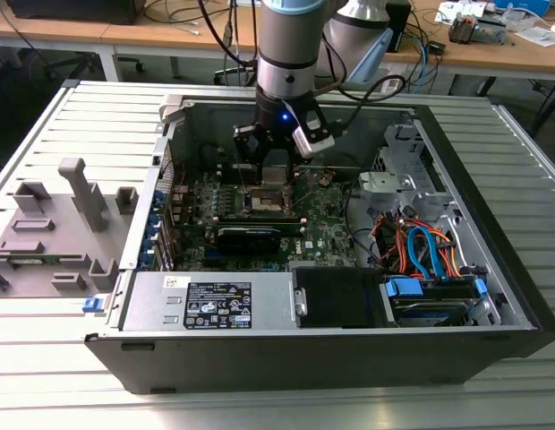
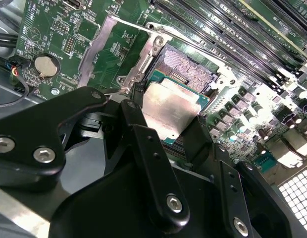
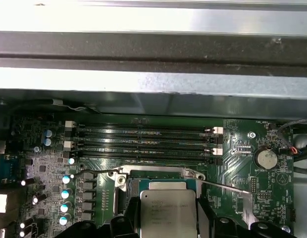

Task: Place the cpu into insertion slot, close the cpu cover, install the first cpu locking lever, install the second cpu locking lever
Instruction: 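Place the cpu into insertion slot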

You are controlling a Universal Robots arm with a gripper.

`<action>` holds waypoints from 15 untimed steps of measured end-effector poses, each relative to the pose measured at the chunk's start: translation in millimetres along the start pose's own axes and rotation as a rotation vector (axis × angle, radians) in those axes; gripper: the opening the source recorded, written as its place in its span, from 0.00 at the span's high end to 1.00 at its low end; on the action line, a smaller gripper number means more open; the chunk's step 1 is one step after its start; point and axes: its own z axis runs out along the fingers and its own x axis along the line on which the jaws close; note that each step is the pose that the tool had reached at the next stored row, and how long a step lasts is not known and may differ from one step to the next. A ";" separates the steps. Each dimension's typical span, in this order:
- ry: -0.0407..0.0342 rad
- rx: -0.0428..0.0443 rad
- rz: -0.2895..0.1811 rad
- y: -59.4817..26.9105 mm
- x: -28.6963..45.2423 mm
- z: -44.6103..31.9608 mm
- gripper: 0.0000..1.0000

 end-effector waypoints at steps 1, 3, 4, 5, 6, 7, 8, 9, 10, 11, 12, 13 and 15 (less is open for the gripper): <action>0.0000 0.0000 0.000 0.0 0.0 0.2 0.45; 0.0000 -0.0001 0.000 -0.7 -0.2 11.6 0.45; 0.0000 0.0000 0.000 -0.7 -0.2 11.8 0.45; 0.0000 0.0000 0.000 -0.7 -0.2 11.9 0.45; 0.0000 0.0000 0.000 -0.7 -0.2 12.0 0.45; -0.0001 -0.0001 0.000 -0.7 -0.2 12.1 0.45; -0.0001 0.0000 0.000 -0.8 -0.3 14.9 0.45; 0.0000 -0.0001 0.000 -0.9 -0.3 17.9 0.45; 0.0000 0.0000 0.000 -0.9 -0.3 18.0 0.45; -0.0001 -0.0001 0.000 -0.9 -0.3 18.1 0.45; 0.0000 0.0000 0.000 -0.9 -0.4 18.3 0.45; 0.0000 -0.0001 0.000 -1.0 -0.3 18.5 0.45; 0.0000 0.0000 0.000 -1.0 -0.4 18.8 0.45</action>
